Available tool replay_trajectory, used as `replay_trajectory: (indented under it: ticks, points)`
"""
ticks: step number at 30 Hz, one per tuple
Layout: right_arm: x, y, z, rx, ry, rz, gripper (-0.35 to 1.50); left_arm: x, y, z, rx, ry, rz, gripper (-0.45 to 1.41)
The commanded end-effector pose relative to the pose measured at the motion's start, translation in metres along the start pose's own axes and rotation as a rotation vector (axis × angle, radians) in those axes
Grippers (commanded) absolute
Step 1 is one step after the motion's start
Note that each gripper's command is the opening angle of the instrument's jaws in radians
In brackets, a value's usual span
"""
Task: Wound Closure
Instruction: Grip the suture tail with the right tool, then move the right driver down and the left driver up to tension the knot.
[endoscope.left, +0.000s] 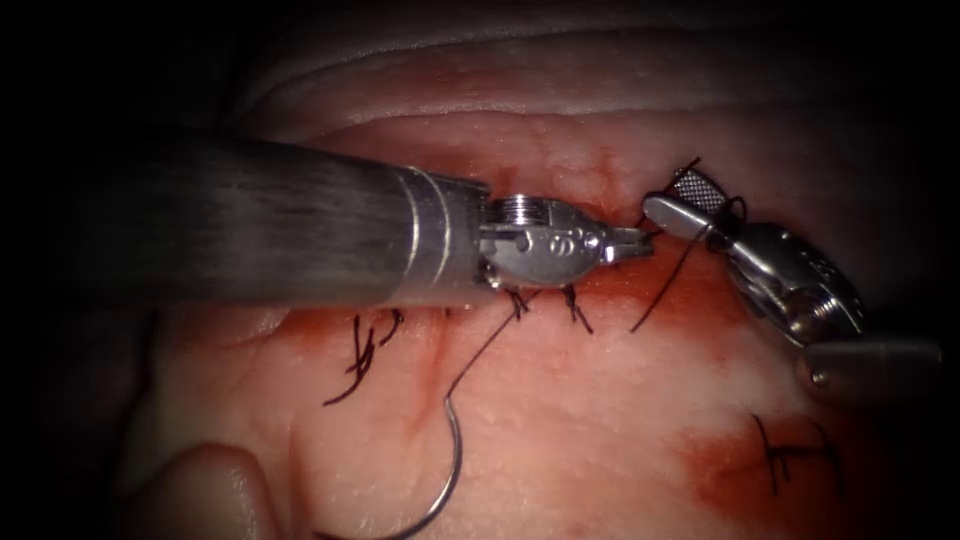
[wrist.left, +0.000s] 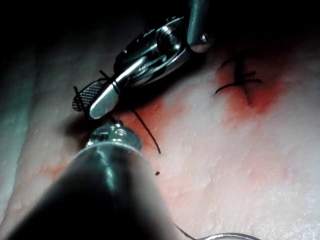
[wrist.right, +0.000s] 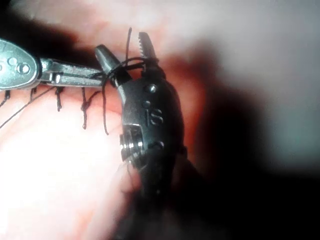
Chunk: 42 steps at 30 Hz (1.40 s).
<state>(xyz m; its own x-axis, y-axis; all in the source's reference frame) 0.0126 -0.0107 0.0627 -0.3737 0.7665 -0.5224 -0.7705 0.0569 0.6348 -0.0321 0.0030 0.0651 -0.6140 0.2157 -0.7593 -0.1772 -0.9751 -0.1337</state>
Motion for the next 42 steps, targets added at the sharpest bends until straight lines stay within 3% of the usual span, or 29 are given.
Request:
replay_trajectory:
  ticks: [1, 5, 7, 19, 24, 31, 40, 42]
  points:
    - [-0.0007, -0.0001, 0.0007, 0.003, 0.002, 0.001, 0.84, 0.0000, -0.0001, 0.0010, 0.000, 0.001, 0.000, -0.45]
    - [-0.0008, -0.0003, 0.0009, 0.007, 0.011, 0.009, 0.78, 0.0002, -0.0005, 0.0015, 0.006, -0.002, -0.004, -0.45]
    - [-0.0010, -0.0007, 0.0010, 0.001, 0.017, 0.022, -0.35, 0.0000, -0.0006, 0.0015, 0.005, -0.001, -0.003, -0.45]
    - [-0.0031, -0.0039, -0.0003, 0.011, 0.084, -0.121, -0.35, -0.0013, -0.0007, -0.0004, -0.012, -0.002, -0.009, -0.45]
    - [-0.0067, -0.0044, -0.0020, -0.006, 0.128, -0.236, -0.35, -0.0022, -0.0040, -0.0014, 0.005, -0.046, -0.046, -0.45]
    - [-0.0109, -0.0047, -0.0035, -0.079, 0.061, -0.329, -0.35, -0.0032, -0.0069, -0.0003, -0.005, -0.089, -0.060, -0.45]
    - [-0.0115, -0.0069, -0.0063, -0.102, 0.012, -0.388, -0.35, -0.0039, -0.0122, 0.0025, 0.011, -0.104, -0.095, -0.45]
    - [-0.0120, -0.0082, -0.0081, -0.120, -0.038, -0.432, -0.35, -0.0046, -0.0144, 0.0034, 0.019, -0.108, -0.105, -0.45]
